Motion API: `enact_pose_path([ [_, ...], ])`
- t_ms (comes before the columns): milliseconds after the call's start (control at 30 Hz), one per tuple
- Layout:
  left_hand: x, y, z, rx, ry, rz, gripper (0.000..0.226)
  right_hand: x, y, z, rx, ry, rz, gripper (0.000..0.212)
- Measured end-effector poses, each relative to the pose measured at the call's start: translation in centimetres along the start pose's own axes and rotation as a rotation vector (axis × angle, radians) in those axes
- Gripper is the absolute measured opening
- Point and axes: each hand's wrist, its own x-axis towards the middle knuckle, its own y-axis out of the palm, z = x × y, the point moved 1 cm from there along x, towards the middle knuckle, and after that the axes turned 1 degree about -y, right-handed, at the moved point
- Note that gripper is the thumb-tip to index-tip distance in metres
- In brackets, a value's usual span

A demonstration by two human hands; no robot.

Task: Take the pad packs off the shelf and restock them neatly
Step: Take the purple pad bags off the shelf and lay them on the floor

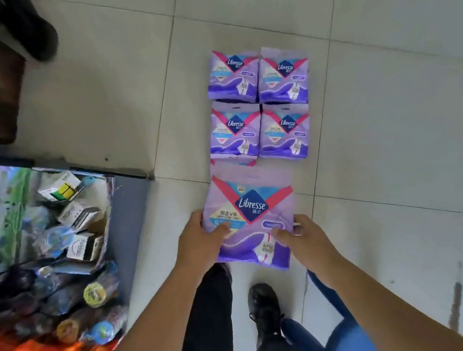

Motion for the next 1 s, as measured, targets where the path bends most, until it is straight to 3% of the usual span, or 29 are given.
enact_pose_path([
  [100,6.6,0.4,-0.7,0.033,-0.015,0.042,0.039,5.6,1.5,0.3,-0.037,0.017,-0.057,0.034],
  [200,12.2,1.2,-0.3,0.118,-0.018,0.021,0.035,11.4,3.1,0.4,-0.064,0.02,-0.116,0.032],
  [367,20.4,3.5,2.0,0.22,-0.012,-0.041,0.029,20.0,5.3,-0.2,-0.126,-0.076,-0.194,0.023],
  [467,24.9,5.5,3.9,0.235,-0.024,-0.075,0.03,25.4,6.4,-1.8,-0.188,-0.144,-0.254,0.029],
  [600,28.6,7.8,7.1,0.379,-0.015,0.034,0.031,30.2,6.9,-4.4,-0.371,-0.061,-0.14,0.034],
  [700,28.7,7.8,7.5,0.368,-0.001,0.108,0.044,30.5,6.4,-4.6,-0.406,-0.031,-0.088,0.036],
  [800,26.2,6.4,5.2,0.262,-0.123,0.056,0.068,28.1,5.0,-2.7,-0.382,-0.009,-0.054,0.05],
  [900,21.6,4.2,1.7,0.177,-0.117,-0.055,0.054,22.7,3.2,0.4,-0.439,-0.035,-0.029,0.049],
  [1000,15.6,1.5,-2.9,0.044,-0.023,-0.2,0.028,15.7,2.0,5.1,-0.56,-0.228,0.023,0.038],
])
